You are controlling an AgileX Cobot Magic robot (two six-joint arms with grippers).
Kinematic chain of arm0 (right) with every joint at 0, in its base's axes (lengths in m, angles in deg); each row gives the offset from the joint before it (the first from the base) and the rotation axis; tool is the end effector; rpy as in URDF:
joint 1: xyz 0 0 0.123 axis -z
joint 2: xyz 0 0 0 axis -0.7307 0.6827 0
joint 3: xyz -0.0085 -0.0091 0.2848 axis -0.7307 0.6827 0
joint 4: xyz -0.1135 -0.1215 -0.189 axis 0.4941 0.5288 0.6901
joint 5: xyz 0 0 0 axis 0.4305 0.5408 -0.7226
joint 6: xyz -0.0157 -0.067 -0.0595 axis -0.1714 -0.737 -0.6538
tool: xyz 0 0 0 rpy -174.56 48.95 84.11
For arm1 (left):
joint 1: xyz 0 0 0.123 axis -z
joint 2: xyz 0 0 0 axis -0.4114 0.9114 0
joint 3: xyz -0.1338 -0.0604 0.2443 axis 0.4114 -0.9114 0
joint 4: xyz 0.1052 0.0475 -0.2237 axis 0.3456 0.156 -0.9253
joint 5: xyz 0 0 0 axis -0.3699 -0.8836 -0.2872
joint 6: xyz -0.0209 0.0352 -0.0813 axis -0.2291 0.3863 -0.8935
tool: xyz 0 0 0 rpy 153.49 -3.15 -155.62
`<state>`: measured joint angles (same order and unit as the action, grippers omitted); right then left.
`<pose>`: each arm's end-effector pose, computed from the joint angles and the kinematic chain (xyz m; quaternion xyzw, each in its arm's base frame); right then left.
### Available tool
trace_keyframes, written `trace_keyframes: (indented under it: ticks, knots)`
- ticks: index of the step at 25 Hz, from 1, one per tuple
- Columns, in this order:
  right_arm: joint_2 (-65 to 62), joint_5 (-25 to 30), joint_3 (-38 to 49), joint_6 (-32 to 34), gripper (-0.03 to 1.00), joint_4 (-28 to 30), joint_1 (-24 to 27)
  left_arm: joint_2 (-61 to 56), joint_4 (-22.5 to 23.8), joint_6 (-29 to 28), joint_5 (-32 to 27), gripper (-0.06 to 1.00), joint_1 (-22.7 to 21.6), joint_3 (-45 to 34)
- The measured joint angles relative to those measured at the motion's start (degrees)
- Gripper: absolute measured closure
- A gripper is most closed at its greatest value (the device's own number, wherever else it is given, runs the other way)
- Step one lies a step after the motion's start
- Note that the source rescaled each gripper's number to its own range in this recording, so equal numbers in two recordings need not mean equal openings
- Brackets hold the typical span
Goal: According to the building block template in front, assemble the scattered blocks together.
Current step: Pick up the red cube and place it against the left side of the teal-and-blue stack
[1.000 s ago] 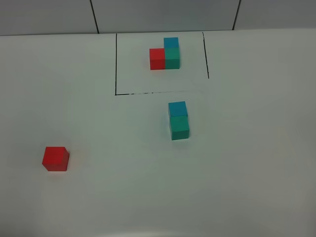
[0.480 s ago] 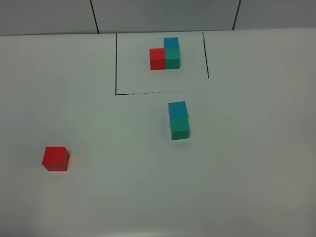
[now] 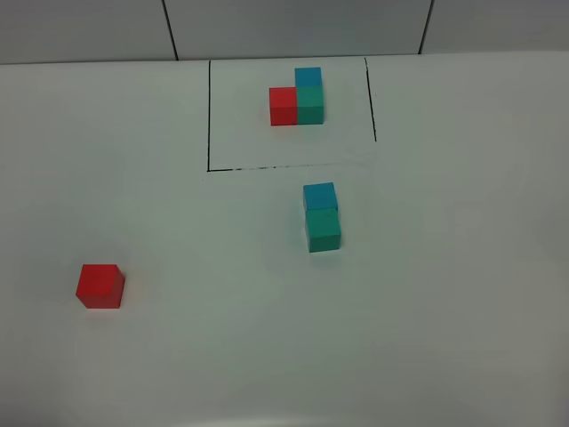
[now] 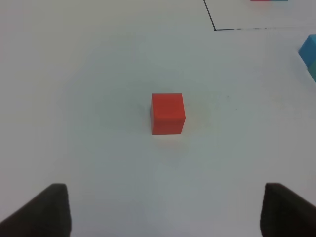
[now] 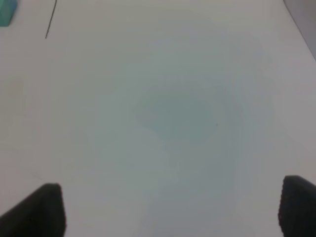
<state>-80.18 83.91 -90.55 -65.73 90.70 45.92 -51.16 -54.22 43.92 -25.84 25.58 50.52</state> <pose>-0.0074 -0.0055 0.2774 0.0111 0.8534 -0.0183 0.5207 -0.0066 -0.0068 0.2777 0.0171 0.8561 -0.0462 0.5144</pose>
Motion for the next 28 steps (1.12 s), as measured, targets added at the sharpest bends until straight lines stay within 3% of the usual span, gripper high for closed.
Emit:
trace_keyframes:
  ticks: [28]
  knots:
    - [0.0, 0.0, 0.0, 0.0, 0.11, 0.0, 0.0, 0.0, 0.0, -0.05, 0.0, 0.07, 0.0, 0.0]
